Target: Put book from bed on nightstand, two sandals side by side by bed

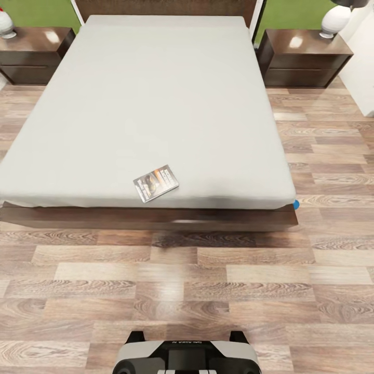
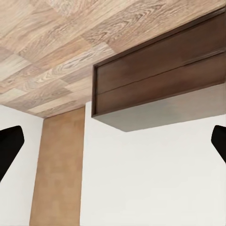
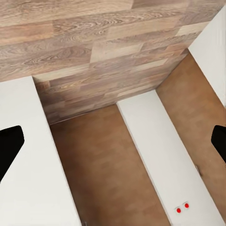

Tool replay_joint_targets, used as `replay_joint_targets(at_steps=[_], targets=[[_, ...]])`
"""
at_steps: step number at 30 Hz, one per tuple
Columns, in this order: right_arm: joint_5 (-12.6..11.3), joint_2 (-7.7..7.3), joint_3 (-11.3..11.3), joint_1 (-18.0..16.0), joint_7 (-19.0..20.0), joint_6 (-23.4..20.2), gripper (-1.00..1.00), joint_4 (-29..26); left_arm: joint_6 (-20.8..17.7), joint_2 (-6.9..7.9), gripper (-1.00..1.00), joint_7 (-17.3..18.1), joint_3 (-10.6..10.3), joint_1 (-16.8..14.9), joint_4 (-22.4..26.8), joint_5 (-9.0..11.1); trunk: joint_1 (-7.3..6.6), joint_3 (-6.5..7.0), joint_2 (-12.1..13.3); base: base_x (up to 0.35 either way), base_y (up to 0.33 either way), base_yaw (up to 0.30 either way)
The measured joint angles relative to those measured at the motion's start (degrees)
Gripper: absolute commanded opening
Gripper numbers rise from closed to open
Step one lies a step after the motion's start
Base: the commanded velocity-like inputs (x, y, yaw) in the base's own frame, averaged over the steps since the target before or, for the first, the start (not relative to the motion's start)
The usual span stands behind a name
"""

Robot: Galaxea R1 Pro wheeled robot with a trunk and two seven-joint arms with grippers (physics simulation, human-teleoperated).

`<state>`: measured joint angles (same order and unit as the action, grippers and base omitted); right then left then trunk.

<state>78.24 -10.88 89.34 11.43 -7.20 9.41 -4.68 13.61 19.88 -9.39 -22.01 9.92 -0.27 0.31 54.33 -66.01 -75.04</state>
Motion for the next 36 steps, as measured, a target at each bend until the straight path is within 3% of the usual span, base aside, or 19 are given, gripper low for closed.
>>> replay_joint_targets(at_steps=[9,15,23,27,36], targets=[[-0.2,-1.71,0.1,-0.8,0.0,0.5,1.0,-0.1,0.0,0.06,1.0,-0.1,0.0,0.0,0.0,0.0,0.0,0.8,0.0,0.0,0.0,0.094],[-1.6,-2.36,0.2,-2.6,-0.1,0.6,1.0,-0.1,0.0,0.07,1.0,-0.1,0.0,0.0,0.0,0.0,0.0,1.04,0.0,0.0,0.0,0.041],[-7.1,-2.64,0.1,-8.0,-0.3,0.6,1.0,-0.2,0.0,0.07,1.0,-0.2,0.0,0.0,-0.1,0.0,0.0,1.12,0.0,0.0,0.0,0.01],[-8.3,-2.71,0.1,-10.1,-0.8,0.6,1.0,-0.4,0.0,0.07,1.0,-0.2,0.0,0.0,-0.1,0.0,0.0,1.13,0.0,0.0,0.0,0.003],[-9.8,-2.83,0.1,-16.4,-8.7,0.6,1.0,-1.9,0.0,0.06,1.0,-0.2,0.0,0.0,-0.1,0.0,0.01,1.14,0.0,0.0,0.0,0.0]])
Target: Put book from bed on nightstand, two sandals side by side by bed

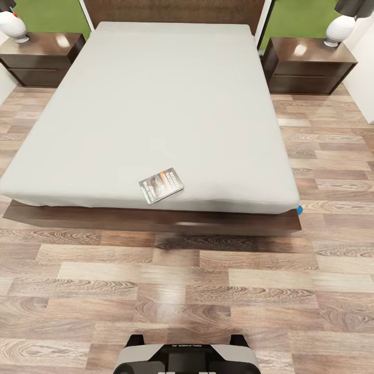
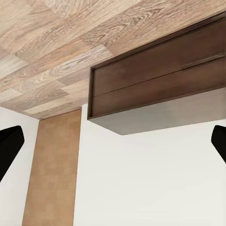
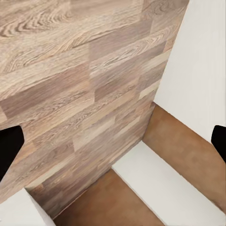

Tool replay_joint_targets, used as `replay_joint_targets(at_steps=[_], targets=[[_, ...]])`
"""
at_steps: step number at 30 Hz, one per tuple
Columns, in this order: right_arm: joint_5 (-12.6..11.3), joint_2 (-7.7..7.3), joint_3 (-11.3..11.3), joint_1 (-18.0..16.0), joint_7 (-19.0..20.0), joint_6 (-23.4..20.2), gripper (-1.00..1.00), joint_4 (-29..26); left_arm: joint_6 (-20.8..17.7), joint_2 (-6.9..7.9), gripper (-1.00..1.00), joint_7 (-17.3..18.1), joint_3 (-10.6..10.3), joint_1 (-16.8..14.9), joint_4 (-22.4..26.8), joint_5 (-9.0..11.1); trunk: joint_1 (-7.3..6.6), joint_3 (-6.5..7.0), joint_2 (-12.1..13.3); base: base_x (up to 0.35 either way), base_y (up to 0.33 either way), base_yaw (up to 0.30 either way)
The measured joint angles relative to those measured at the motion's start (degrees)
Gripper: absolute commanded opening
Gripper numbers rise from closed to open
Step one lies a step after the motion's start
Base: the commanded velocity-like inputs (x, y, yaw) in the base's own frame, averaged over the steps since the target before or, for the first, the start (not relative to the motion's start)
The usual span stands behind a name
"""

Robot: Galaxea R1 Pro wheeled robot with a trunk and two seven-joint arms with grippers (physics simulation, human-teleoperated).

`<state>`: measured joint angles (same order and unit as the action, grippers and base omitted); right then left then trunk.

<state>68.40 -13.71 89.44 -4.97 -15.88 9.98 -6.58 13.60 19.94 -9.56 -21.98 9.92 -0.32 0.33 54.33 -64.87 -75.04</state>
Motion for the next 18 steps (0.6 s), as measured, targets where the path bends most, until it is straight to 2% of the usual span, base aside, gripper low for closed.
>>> replay_joint_targets(at_steps=[9,18], targets=[[-0.6,0.02,0.0,-8.0,-2.2,0.0,1.0,0.0,0.0,-0.06,1.0,-0.1,0.0,0.0,0.0,0.0,0.0,0.0,0.0,0.0,0.0,0.0],[-1.3,-0.01,0.0,-13.1,-2.3,0.1,1.0,0.3,0.0,-0.14,1.0,-0.2,-0.1,0.0,0.0,0.0,0.0,0.0,0.0,0.0,0.0,0.0]])
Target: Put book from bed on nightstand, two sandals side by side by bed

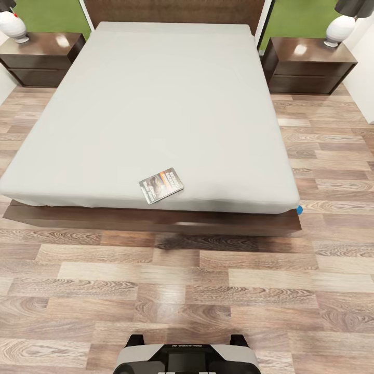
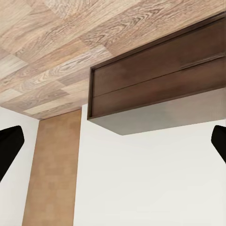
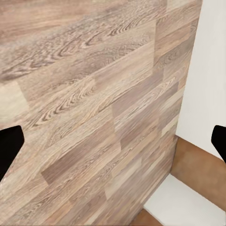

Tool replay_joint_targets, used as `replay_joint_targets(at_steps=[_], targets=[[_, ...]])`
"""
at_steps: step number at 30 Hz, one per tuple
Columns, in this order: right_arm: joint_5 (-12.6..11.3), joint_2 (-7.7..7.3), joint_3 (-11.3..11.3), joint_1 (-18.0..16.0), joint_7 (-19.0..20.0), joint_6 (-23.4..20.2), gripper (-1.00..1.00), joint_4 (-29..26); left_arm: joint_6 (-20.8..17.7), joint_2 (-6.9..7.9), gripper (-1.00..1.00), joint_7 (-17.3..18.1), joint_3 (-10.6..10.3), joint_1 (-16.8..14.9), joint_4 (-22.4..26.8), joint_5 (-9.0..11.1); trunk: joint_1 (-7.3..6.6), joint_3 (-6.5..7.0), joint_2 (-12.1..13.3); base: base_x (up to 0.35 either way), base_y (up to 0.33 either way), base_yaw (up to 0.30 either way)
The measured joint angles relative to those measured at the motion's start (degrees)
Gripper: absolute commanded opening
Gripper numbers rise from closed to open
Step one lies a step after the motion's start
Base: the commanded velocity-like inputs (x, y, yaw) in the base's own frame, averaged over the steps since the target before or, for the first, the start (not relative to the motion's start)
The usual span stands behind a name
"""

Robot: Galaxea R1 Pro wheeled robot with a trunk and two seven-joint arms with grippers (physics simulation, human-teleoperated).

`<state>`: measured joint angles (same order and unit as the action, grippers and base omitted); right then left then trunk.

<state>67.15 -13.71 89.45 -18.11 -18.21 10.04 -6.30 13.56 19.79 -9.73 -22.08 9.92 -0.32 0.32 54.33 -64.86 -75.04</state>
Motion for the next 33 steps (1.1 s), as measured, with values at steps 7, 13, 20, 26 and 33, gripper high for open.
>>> replay_joint_targets(at_steps=[7,13,20,26,33], targets=[[-0.6,0.19,-0.1,-2.8,4.6,0.1,1.0,1.2,0.0,-0.41,1.0,-0.1,0.0,0.0,0.0,0.0,0.0,0.0,0.0,0.0,0.0,0.0],[-0.9,0.18,0.0,-4.8,11.3,0.1,1.0,2.1,-0.2,-0.72,1.0,-0.2,0.1,0.0,-0.1,0.0,0.0,0.0,0.0,0.0,0.0,0.0],[-0.9,0.11,-0.1,-6.8,14.1,0.2,1.0,2.5,-0.3,-1.14,1.0,-0.2,0.1,0.0,-0.1,0.0,0.0,0.0,0.0,0.0,0.0,0.0],[-0.9,0.38,-0.2,-7.2,14.4,1.0,1.0,2.6,-0.3,-1.29,1.0,-0.2,0.1,0.0,-0.1,0.0,0.0,0.0,0.0,0.0,0.0,0.0],[-0.8,0.78,-0.3,-7.5,14.5,3.4,1.0,2.7,-0.3,-1.58,1.0,-0.2,0.1,0.0,0.0,0.0,0.0,0.0,0.0,0.0,0.0,0.0]])
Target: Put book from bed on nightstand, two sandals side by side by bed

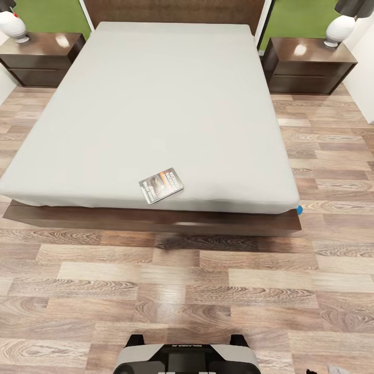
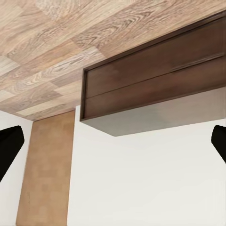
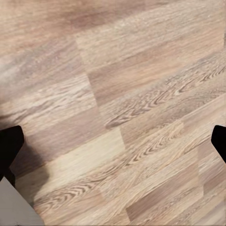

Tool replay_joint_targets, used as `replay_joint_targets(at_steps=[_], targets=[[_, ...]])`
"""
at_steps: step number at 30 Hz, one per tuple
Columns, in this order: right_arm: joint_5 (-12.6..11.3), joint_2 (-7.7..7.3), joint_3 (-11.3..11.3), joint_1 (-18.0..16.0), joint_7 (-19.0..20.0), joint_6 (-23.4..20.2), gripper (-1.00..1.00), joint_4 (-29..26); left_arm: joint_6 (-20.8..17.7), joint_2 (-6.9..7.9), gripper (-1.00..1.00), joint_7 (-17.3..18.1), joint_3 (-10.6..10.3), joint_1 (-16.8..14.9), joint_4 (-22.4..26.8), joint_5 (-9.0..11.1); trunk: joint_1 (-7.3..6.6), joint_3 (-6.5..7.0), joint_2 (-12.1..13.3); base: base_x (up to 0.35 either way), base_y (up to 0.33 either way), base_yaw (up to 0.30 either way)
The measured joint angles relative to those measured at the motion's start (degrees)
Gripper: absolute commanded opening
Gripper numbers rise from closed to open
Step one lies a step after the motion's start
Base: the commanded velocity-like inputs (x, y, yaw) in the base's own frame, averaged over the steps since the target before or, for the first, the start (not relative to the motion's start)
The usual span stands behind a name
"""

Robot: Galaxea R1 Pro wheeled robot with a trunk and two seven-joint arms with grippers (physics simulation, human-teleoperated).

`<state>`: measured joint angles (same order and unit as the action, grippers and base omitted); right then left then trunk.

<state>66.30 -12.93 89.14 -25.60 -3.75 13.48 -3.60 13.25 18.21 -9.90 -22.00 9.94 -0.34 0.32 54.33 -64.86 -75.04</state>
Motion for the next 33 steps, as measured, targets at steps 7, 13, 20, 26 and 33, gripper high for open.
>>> replay_joint_targets(at_steps=[7,13,20,26,33], targets=[[0.0,0.39,0.0,-1.1,0.0,1.0,1.0,0.1,0.0,-0.49,1.0,0.0,0.0,0.0,0.0,0.0,0.0,0.0,0.0,0.0,0.0,0.0],[0.0,0.87,0.0,-3.7,0.4,1.4,1.0,0.7,0.0,-0.72,1.0,0.0,0.0,0.0,0.0,0.0,0.0,0.0,0.0,0.0,0.0,0.0],[0.1,1.59,-0.1,-7.7,1.9,1.5,1.0,4.1,0.0,-0.84,1.0,0.0,0.0,0.0,0.0,0.0,0.0,0.0,0.0,0.0,0.0,0.0],[0.5,3.7,-0.1,-11.2,4.3,1.4,1.0,5.1,0.1,-0.87,1.0,0.1,-0.1,0.0,0.0,0.0,0.0,0.0,0.0,0.0,0.0,0.0],[0.6,6.67,-0.1,-14.9,10.0,1.5,1.0,5.7,0.1,-0.84,1.0,0.3,-0.1,0.0,0.0,0.0,0.0,0.0,0.0,0.0,0.0,0.0]])
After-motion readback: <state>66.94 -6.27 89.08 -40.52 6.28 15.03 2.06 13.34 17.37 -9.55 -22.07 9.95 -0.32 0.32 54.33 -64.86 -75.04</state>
